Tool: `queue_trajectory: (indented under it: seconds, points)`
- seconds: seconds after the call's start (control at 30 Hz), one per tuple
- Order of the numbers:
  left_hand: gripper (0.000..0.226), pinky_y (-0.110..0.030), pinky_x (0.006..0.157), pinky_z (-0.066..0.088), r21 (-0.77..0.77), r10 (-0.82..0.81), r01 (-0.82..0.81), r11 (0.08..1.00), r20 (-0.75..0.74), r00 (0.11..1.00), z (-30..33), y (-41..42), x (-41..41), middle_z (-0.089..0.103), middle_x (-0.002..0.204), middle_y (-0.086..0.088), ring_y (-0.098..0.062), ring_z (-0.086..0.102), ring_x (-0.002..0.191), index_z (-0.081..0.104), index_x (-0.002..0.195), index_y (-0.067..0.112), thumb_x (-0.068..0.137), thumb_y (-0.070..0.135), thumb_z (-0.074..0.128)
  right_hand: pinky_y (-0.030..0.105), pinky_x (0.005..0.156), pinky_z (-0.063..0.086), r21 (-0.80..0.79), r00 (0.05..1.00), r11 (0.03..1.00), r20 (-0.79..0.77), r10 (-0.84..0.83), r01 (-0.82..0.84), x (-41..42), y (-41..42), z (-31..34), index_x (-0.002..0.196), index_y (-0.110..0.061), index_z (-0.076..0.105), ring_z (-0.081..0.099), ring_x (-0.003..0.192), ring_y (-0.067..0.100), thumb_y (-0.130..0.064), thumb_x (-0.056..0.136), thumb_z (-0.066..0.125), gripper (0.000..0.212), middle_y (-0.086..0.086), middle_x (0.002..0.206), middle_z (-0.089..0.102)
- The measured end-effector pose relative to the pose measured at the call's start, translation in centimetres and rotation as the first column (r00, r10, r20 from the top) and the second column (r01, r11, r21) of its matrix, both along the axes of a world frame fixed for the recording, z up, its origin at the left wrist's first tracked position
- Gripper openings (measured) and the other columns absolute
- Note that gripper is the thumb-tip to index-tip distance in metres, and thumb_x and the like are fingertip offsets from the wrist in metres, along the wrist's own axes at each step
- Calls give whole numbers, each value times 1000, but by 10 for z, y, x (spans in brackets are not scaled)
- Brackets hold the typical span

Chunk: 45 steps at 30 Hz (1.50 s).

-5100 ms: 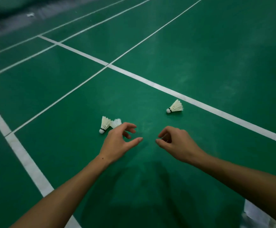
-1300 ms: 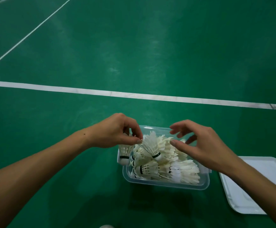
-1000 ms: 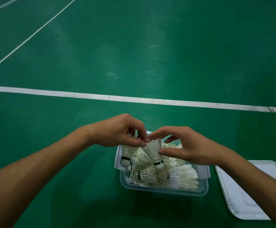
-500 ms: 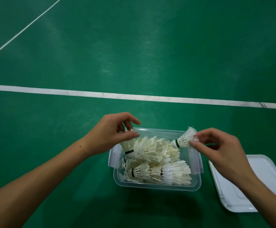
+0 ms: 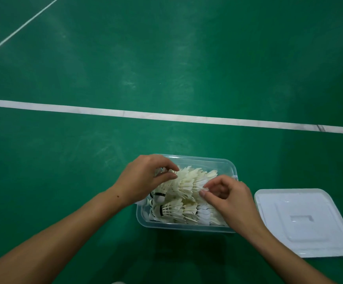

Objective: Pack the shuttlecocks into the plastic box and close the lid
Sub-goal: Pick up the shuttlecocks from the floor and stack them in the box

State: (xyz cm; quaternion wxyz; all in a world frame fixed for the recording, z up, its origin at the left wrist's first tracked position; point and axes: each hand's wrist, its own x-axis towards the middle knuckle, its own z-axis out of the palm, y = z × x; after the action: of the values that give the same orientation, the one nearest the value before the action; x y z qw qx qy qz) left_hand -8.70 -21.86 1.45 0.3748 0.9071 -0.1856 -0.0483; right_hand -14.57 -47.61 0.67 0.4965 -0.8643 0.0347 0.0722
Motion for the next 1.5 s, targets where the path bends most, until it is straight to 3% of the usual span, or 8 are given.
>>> queue_trajectory:
  seconds: [0.27,0.43,0.7,0.93,1.07,1.17,1.33,1.5]
  points:
    - [27,-44,81,60,5,24,-23,1000,-65,998,-1,1,-3,71,95,21,0,68,89,72,112,39,87,44,79,35,69,62,9,994,999,-95,48,-48,11,3,-6,87,-22,72,72,70,13,-28,80,91,21,-2,76,76]
    - [40,-39,88,59,-10,-28,28,1000,-48,998,32,9,1,72,95,22,2,68,93,66,120,35,84,44,80,37,87,64,46,996,998,-71,48,-45,8,-24,21,95,-20,73,78,88,12,-23,79,90,24,-7,93,81]
    - [44,-27,94,40,167,-306,285,944,118,945,75,-24,20,68,100,26,0,50,106,56,131,35,91,47,72,20,94,57,-34,944,963,194,268,-267,27,-17,72,119,-28,73,71,112,4,-21,84,87,38,-21,116,75]
    - [40,-38,96,47,83,-331,321,944,204,921,81,-47,28,67,102,22,-9,53,107,58,130,30,95,37,75,17,90,56,-84,940,963,211,268,-255,37,-9,61,113,-31,74,72,98,1,-24,84,88,32,-19,106,77]
    - [52,-36,96,52,-54,-208,231,971,272,940,77,-49,30,59,125,11,-11,59,109,57,134,22,89,36,80,21,83,59,-87,950,988,276,147,-128,37,-27,58,104,-31,77,74,90,5,-26,84,87,23,-20,96,77]
    - [63,-33,99,53,14,-155,155,988,160,975,59,-31,32,56,130,14,-4,58,111,56,136,27,82,53,78,28,78,63,-104,965,994,261,-8,37,31,-51,47,101,-28,79,75,83,6,-22,83,89,21,-20,89,77]
    - [95,-20,98,52,144,-164,209,967,-275,947,17,-2,17,50,140,19,-1,57,115,45,150,30,69,61,83,27,73,62,-229,973,967,223,-63,115,19,-61,24,92,-29,79,73,75,0,-25,80,90,17,-21,76,74]
    - [88,-31,102,55,182,-133,191,965,-290,948,-9,2,11,60,144,10,-6,61,119,49,145,31,70,63,81,33,64,64,-287,989,956,145,-19,60,26,-45,4,91,-19,80,71,64,4,-23,84,88,12,-13,72,72]
